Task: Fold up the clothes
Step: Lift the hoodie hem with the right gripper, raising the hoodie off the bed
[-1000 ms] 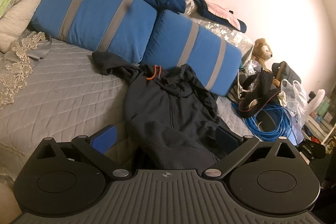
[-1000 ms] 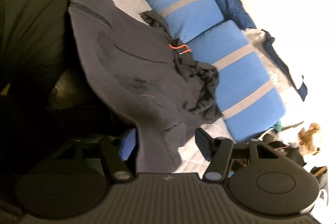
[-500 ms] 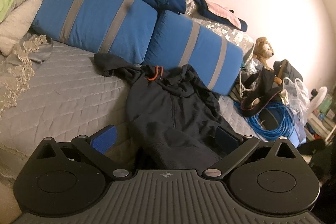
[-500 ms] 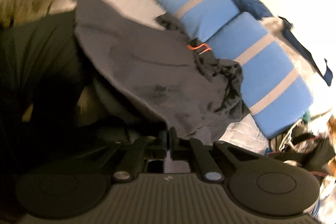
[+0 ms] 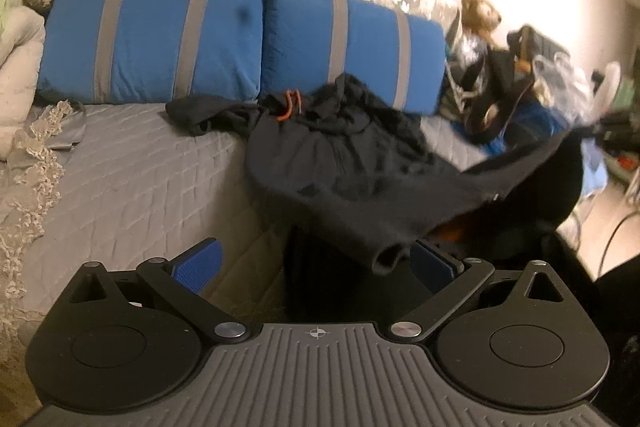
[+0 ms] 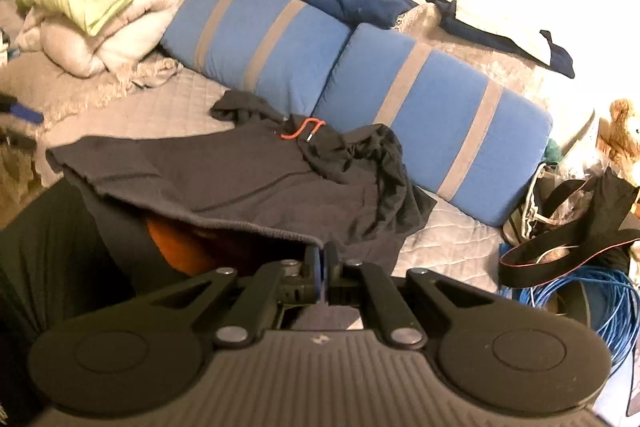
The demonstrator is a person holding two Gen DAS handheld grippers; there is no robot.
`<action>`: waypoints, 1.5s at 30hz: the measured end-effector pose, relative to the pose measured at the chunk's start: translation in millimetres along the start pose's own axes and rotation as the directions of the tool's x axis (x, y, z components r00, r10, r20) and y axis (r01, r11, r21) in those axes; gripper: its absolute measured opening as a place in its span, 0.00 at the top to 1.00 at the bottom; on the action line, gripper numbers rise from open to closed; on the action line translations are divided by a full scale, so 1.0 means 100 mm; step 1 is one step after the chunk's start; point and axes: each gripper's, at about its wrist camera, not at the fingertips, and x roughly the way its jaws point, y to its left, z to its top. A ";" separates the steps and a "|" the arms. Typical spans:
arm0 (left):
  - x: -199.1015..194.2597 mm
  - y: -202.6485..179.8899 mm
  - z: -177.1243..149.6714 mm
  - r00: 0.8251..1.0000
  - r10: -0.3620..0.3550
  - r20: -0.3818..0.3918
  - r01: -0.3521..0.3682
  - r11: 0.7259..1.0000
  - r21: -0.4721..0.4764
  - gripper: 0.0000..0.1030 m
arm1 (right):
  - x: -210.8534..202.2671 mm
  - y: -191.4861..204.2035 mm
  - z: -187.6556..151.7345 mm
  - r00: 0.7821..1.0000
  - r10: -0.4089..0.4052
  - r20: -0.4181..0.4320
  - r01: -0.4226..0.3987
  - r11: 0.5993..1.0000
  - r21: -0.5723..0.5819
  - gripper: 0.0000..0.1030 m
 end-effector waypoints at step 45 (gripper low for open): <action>0.30 -0.61 0.33 0.838 0.529 0.131 -0.543 0.789 0.287 0.01 | 0.12 0.44 -0.84 0.977 -0.101 -0.190 0.083 0.991 -0.104 0.73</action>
